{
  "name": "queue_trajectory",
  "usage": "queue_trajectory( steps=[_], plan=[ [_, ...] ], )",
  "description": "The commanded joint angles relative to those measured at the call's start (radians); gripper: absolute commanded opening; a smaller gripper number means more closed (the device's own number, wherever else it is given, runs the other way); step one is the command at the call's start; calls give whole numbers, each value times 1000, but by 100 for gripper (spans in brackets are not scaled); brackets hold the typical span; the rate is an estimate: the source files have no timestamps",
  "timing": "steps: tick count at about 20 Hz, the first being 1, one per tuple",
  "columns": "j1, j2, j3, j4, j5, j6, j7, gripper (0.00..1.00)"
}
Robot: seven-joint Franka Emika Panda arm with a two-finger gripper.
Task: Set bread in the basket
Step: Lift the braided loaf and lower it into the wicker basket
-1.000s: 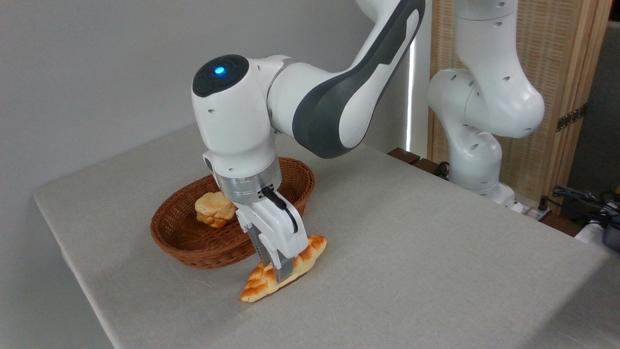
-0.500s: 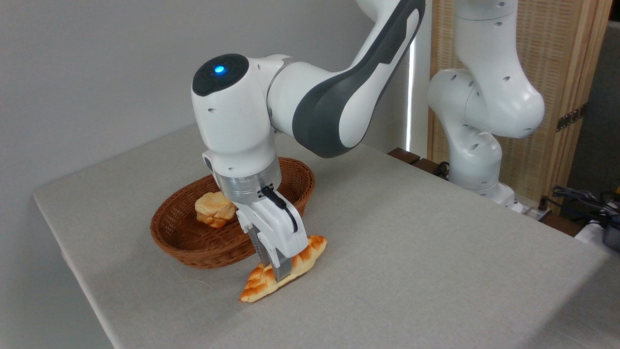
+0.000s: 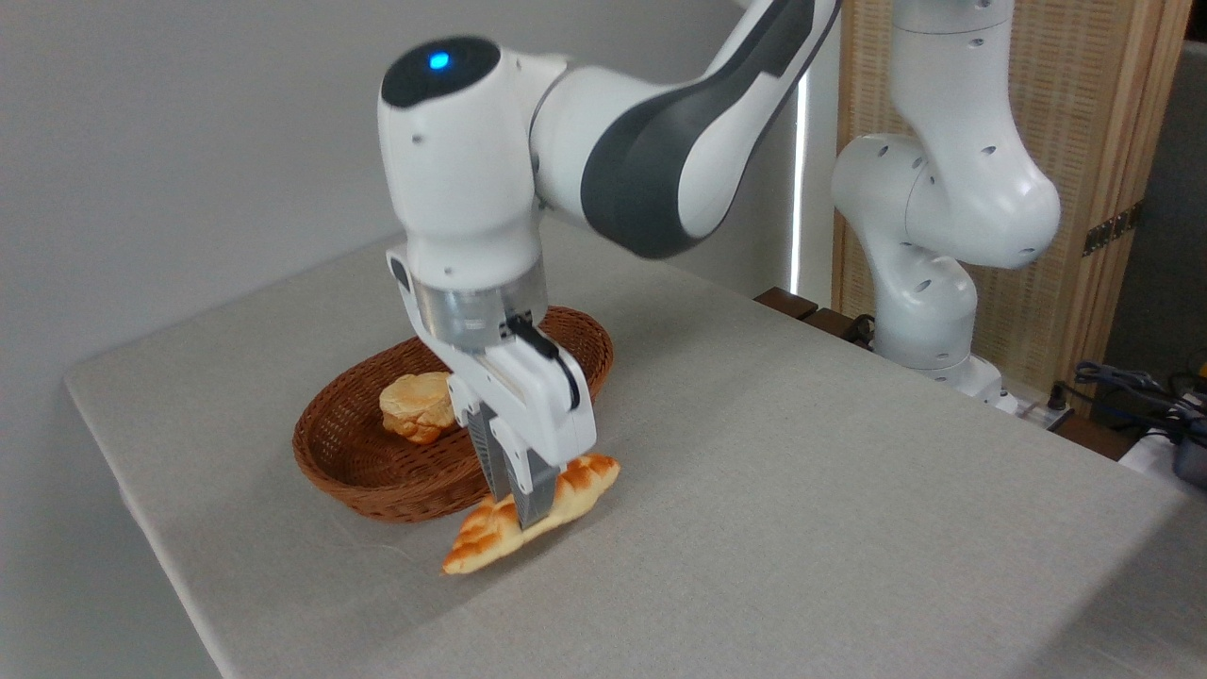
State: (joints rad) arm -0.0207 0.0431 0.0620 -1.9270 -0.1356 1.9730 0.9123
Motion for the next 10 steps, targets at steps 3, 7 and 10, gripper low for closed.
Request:
queue_trajectory(
  steps=[3,7,10],
  plan=[
    [-1,-32,6,77,-41,-63,22,35],
    [-13,-42,-17,85,-91,-75,14,37],
    [-15,-42,-65,85,-133,-86,11,37]
  ],
)
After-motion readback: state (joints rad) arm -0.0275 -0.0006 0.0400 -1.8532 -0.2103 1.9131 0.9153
